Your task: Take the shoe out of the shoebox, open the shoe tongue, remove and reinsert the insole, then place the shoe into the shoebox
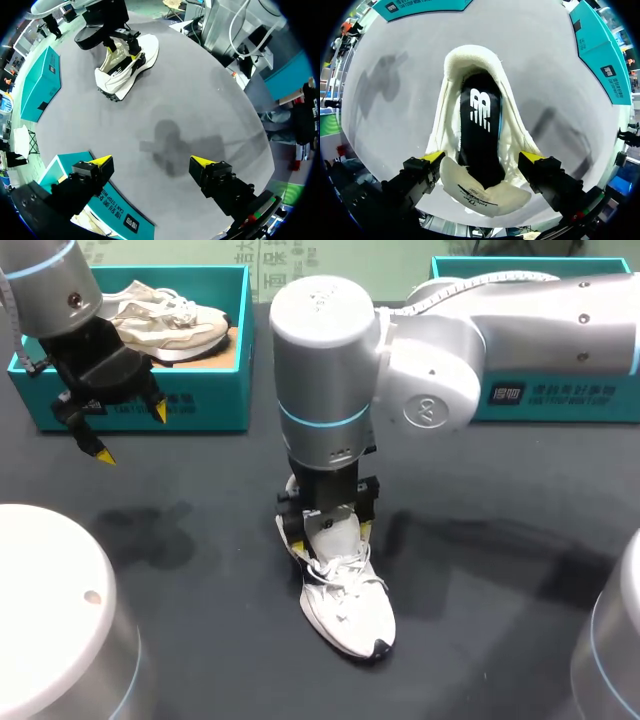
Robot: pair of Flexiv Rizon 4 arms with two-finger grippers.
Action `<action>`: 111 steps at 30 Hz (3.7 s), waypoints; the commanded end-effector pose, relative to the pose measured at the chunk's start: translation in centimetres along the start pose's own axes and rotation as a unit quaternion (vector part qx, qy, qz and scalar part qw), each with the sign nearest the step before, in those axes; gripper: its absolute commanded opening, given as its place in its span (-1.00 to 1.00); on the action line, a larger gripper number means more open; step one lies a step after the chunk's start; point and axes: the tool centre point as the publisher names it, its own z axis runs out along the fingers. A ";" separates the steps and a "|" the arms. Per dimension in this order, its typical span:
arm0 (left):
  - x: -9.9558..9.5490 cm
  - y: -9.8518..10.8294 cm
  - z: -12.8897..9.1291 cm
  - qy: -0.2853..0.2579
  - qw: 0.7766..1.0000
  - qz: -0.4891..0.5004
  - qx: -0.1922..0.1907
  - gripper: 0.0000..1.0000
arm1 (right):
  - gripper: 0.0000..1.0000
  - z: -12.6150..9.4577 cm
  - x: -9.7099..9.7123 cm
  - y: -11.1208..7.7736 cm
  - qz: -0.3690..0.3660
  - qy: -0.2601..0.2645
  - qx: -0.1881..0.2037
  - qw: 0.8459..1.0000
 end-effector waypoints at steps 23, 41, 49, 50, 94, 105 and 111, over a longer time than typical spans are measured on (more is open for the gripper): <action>0.1 0.0 0.0 -0.001 1.000 0.000 -0.002 1.00 | 1.00 -0.7 0.2 -3.6 0.047 -0.007 -0.002 0.999; 0.1 0.0 0.0 -0.001 1.000 0.000 -0.002 1.00 | 1.00 -4.5 -0.2 -5.9 0.039 -0.027 -0.029 0.998; 0.1 0.0 0.0 -0.001 1.000 0.000 -0.002 1.00 | 1.00 -6.0 -0.6 -7.3 -0.017 -0.003 -0.050 0.999; 0.1 0.0 0.0 -0.001 1.000 0.000 -0.002 1.00 | 1.00 -6.2 -0.7 -7.5 -0.022 -0.003 -0.051 0.998; 0.1 0.0 0.0 -0.001 1.000 0.000 -0.002 1.00 | 0.00 -0.7 0.5 0.8 -0.135 0.062 -0.048 0.988; 0.1 0.0 0.0 -0.001 1.000 0.000 -0.002 1.00 | -0.03 -2.8 1.2 -0.2 -0.130 0.030 -0.054 0.990; 0.1 0.0 0.0 -0.001 1.000 0.000 -0.002 1.00 | -0.05 -3.2 1.2 -0.9 -0.124 0.022 -0.059 0.990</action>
